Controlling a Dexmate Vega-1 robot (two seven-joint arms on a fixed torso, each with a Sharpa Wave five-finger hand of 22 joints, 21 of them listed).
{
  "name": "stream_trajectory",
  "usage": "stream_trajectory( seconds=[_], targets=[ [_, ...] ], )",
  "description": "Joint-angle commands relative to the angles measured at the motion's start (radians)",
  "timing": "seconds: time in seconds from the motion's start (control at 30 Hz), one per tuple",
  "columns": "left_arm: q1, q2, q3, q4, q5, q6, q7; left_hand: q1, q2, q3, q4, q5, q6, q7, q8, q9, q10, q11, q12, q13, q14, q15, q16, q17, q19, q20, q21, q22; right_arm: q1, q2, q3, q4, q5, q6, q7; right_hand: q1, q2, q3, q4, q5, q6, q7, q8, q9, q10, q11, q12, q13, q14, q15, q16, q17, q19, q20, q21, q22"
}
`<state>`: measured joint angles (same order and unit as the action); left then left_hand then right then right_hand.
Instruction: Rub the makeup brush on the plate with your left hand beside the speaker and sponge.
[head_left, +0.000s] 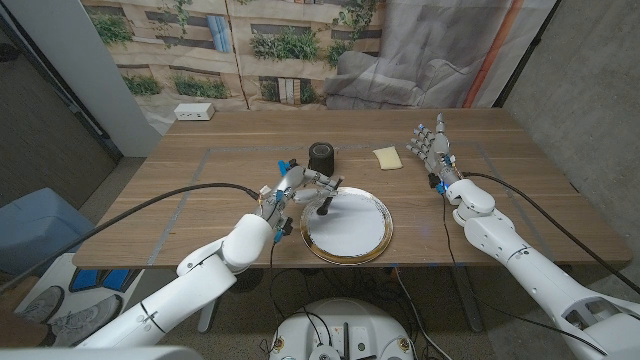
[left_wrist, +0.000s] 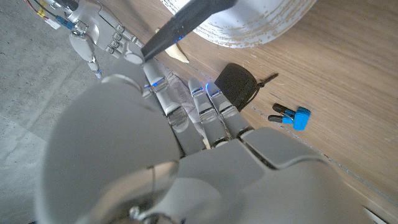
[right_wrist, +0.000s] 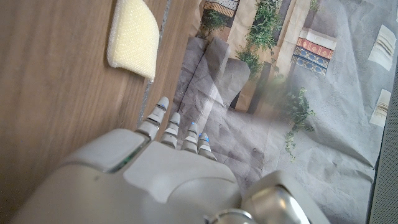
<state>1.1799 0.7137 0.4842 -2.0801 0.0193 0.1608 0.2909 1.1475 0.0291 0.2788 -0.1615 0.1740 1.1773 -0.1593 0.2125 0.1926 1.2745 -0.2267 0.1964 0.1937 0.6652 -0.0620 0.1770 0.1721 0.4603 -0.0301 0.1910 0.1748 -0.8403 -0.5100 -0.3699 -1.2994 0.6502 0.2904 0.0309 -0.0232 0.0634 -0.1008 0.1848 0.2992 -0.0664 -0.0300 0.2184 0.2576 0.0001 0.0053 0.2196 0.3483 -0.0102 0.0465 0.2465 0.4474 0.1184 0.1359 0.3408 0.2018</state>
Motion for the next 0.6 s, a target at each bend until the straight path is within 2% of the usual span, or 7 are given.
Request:
stream_trajectory(
  seconds=[0.03, 0.43, 0.6],
  targets=[
    [-0.037, -0.028, 0.049, 0.06, -0.04, -0.047, 0.0, -0.004, 0.006, -0.004, 0.002, 0.004, 0.003, -0.006, -0.004, 0.004, -0.003, -0.002, 0.0, 0.003, -0.005, -0.153, -0.002, 0.0, -0.005, 0.003, -0.004, 0.003, 0.0, 0.0, 0.0, 0.001, 0.0, 0.001, 0.001, 0.002, 0.101, 0.0, 0.005, 0.006, -0.008, 0.001, 0.005, 0.003, -0.008, 0.002, 0.007, 0.003, 0.0, 0.009, 0.003, 0.003, -0.002, 0.007, 0.004, 0.006],
    [-0.056, -0.026, 0.069, 0.098, -0.068, -0.082, -0.024, -0.007, 0.008, -0.007, 0.003, 0.004, 0.005, -0.006, -0.003, 0.003, -0.006, -0.002, -0.001, 0.003, -0.014, -0.152, -0.002, -0.001, -0.008, 0.004, -0.002, 0.003, 0.0, 0.0, 0.0, 0.001, 0.0, 0.001, 0.001, 0.002, 0.101, 0.0, 0.005, 0.006, -0.008, 0.001, 0.005, 0.003, -0.008, 0.003, 0.007, 0.003, 0.0, 0.008, 0.003, 0.003, -0.002, 0.007, 0.004, 0.006],
    [-0.078, -0.012, 0.084, 0.131, -0.053, -0.138, -0.053, -0.008, 0.01, -0.008, 0.003, 0.005, 0.009, -0.001, -0.002, 0.003, -0.006, -0.002, -0.001, 0.003, -0.017, -0.152, 0.0, 0.0, -0.01, 0.003, -0.001, 0.003, 0.0, 0.0, 0.0, 0.001, 0.0, 0.001, 0.0, 0.002, 0.101, 0.0, 0.005, 0.006, -0.009, 0.001, 0.005, 0.003, -0.009, 0.003, 0.006, 0.003, 0.0, 0.009, 0.003, 0.003, -0.001, 0.007, 0.004, 0.006]
  ],
)
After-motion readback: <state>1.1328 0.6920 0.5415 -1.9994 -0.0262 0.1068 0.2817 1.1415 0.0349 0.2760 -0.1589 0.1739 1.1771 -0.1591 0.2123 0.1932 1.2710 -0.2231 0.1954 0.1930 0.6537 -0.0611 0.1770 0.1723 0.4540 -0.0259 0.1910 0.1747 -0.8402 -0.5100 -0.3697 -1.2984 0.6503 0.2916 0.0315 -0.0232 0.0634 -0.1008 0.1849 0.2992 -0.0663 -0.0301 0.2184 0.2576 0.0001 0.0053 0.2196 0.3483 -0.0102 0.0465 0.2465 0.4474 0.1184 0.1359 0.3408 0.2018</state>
